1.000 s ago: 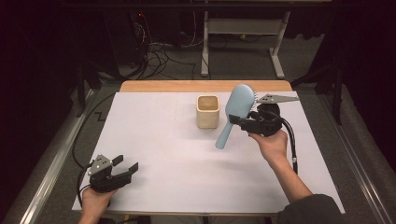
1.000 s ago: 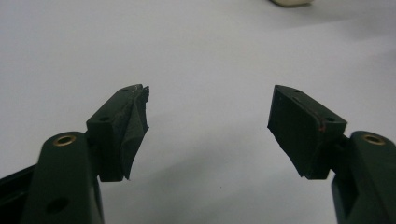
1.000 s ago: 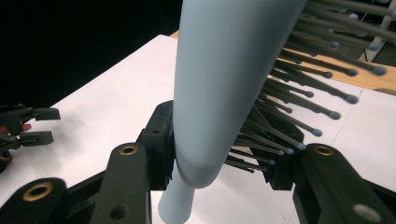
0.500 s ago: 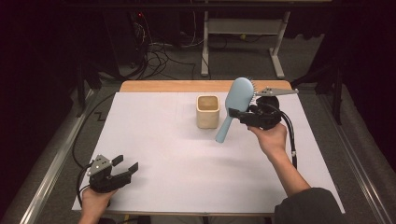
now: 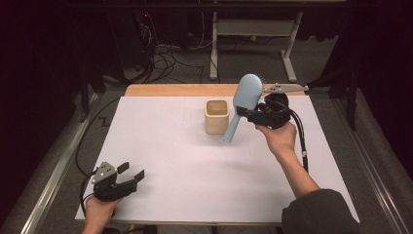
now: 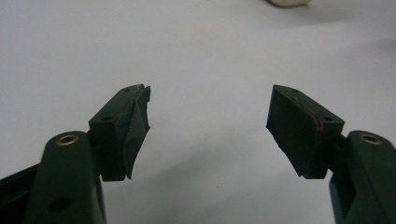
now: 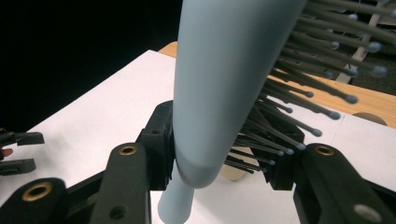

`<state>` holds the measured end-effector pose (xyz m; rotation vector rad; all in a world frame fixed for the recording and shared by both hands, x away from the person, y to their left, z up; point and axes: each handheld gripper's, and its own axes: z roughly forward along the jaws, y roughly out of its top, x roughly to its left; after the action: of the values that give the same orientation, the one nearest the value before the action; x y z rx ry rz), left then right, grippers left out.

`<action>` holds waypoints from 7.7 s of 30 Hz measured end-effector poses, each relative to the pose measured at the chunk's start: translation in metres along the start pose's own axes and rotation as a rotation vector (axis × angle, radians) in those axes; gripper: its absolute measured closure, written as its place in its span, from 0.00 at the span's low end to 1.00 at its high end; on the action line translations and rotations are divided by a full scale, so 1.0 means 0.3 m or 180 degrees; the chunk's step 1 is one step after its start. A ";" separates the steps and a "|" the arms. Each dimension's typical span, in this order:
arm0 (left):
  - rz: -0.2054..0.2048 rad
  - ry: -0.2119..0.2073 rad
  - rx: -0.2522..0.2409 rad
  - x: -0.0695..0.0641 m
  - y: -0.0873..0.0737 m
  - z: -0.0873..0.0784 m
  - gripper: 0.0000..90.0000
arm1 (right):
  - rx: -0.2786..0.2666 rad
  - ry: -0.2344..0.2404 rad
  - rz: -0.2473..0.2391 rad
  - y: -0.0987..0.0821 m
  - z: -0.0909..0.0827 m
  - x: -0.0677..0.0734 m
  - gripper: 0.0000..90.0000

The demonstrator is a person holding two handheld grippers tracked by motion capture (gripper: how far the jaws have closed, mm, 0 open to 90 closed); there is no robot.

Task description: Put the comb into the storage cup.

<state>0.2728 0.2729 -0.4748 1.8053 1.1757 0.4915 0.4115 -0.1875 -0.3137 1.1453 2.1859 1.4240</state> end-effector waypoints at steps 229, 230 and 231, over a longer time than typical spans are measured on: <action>-0.0026 -0.0063 -0.0042 0.011 0.003 -0.007 0.34 | 0.0624 -0.0689 0.0026 0.055 0.410 -0.036 0.56; -0.0026 -0.0063 -0.0042 0.011 0.003 -0.007 0.34 | 0.0624 -0.0689 0.0032 0.055 0.410 -0.037 0.56; -0.0027 -0.0063 -0.0041 0.011 0.003 -0.007 0.34 | 0.0632 -0.0689 0.0037 0.055 0.408 -0.040 0.55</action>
<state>0.2731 0.2765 -0.4734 1.7896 1.1638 0.4742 0.5020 -0.1154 -0.3587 1.3126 2.2047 1.0490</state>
